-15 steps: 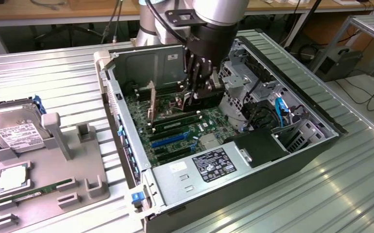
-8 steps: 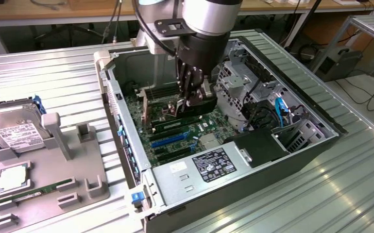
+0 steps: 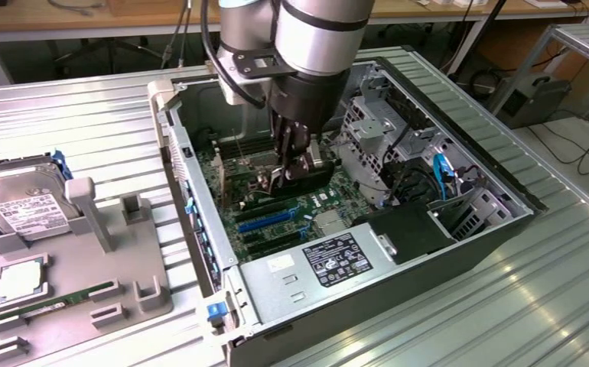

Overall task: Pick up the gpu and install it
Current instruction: 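Insert the gpu into the slot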

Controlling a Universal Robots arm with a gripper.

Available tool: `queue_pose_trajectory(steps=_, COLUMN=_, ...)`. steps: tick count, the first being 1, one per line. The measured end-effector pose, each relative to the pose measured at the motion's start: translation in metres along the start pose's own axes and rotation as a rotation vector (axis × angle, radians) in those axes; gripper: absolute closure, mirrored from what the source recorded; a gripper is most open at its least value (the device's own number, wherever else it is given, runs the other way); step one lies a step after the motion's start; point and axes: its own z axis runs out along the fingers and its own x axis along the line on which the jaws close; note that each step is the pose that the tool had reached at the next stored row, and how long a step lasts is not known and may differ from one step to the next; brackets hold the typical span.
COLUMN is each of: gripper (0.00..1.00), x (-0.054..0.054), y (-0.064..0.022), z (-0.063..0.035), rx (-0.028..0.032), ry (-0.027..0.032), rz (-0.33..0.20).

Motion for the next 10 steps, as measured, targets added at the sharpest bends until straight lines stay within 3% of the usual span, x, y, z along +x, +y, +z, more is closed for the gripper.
queue_pose_trajectory(steps=10, gripper=0.74, x=-0.002, y=0.0002, z=0.0199, rx=0.0003, ry=-0.0001, rz=0.0)
